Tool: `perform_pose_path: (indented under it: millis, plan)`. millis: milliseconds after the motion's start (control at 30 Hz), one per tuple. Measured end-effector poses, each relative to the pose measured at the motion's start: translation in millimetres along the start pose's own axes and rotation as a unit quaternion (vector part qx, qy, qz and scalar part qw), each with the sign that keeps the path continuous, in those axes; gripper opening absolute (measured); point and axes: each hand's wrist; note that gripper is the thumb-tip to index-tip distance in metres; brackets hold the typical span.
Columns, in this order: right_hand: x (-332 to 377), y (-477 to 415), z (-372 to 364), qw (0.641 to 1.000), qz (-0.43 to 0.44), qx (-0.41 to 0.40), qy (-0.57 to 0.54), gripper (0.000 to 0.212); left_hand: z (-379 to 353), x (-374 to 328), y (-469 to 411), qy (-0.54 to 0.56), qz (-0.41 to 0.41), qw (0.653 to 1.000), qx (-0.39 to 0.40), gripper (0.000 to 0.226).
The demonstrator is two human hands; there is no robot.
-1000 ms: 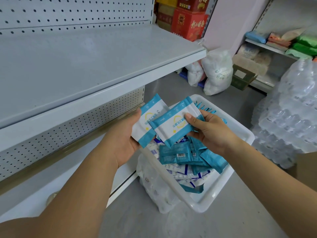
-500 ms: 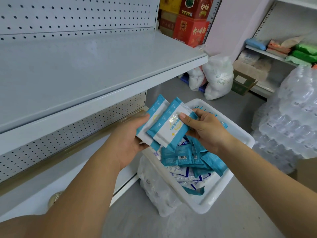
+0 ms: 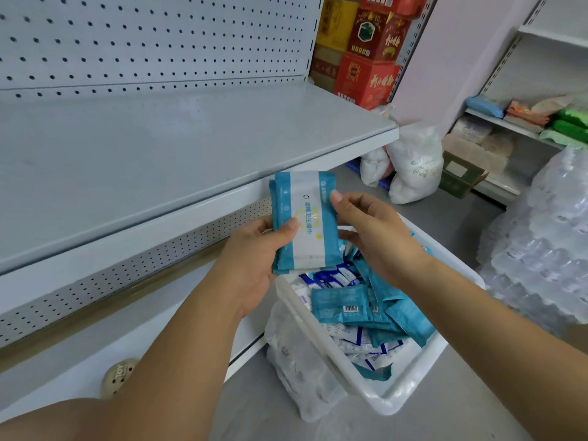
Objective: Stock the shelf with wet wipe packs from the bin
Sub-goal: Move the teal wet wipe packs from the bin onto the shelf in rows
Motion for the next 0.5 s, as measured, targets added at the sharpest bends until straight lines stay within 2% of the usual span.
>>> perform_pose_path:
  millis: [100,167,233,300,400,500]
  plan:
    - [15.5,4.0,-11.0,0.997,0.008,0.077,0.017,0.038,5.4,-9.5,1.8,-0.002,-0.047,0.999,-0.018,0.027]
    - [23.5,4.4,-20.7,0.994,0.023,0.1,0.033,0.03,8.0,-16.3,8.5,-0.009,-0.07,0.997,-0.035,0.025]
    - [34.6,1.5,-32.8,0.991,0.046,0.111,0.055,0.032,10.1,-26.2,18.0,-0.02,-0.094,0.994,-0.054,0.022]
    - [48.8,-4.2,-49.5,0.987,0.071,0.124,0.071,0.034,17.8,-39.0,24.5,-0.075,-0.135,0.983,-0.095,0.017]
    - [68.7,-14.3,-81.2,0.981,0.106,0.139,0.077,0.03,35.4,-64.6,35.0,-0.177,-0.178,0.958,-0.142,0.024]
    - [85.3,-26.2,-115.9,0.977,0.119,0.158,0.083,0.029,58.3,-91.6,47.0,-0.287,-0.203,0.918,-0.181,0.026]
Point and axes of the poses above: each hand's wrist, its own y-axis away from the middle knuckle, its own z-axis out of the back of the hand, x = y × z, and after that the axes turned 4 degrees about -y, right-handed
